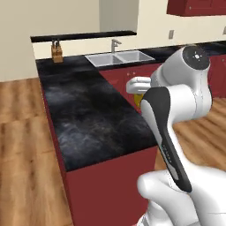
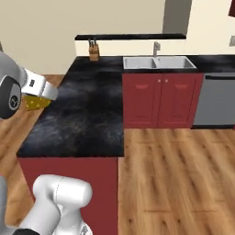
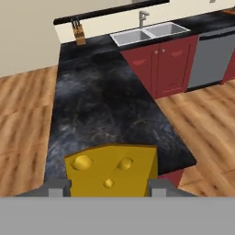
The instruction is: Retrieve the sausage and cheese from the fridge and place them on the cutting board on the counter.
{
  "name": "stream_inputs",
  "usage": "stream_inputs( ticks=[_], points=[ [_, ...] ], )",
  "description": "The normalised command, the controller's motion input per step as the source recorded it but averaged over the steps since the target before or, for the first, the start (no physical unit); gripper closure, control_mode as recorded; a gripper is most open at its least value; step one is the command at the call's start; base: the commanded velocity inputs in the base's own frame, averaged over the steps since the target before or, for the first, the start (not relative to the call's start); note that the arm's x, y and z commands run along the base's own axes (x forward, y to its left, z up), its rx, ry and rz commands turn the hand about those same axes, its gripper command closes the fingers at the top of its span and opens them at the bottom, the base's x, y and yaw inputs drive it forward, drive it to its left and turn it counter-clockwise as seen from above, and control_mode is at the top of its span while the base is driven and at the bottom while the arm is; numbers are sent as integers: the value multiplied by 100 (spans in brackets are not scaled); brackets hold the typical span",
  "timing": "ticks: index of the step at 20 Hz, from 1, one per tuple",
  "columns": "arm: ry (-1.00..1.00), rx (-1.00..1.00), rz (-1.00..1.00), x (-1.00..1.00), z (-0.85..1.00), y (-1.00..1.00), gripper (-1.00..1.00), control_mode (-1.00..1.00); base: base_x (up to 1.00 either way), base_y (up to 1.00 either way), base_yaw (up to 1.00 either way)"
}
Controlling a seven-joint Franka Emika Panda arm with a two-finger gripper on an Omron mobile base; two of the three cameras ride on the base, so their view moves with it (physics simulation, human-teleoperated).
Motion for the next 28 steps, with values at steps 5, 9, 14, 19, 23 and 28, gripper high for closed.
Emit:
stream_inputs(
  ticks=[5,9,14,19,23,28],
  points=[
    [0,0,0,0,0,0,100,100,33,0,-48],
    [0,0,0,0,0,0,100,100,68,-51,-26],
    [0,0,0,0,0,0,100,100,82,-89,-13],
    [0,0,0,0,0,0,100,100,73,-100,-2],
    [0,0,0,0,0,0,100,100,85,-100,0],
    [0,0,0,0,0,0,100,100,100,-100,12]
  ],
)
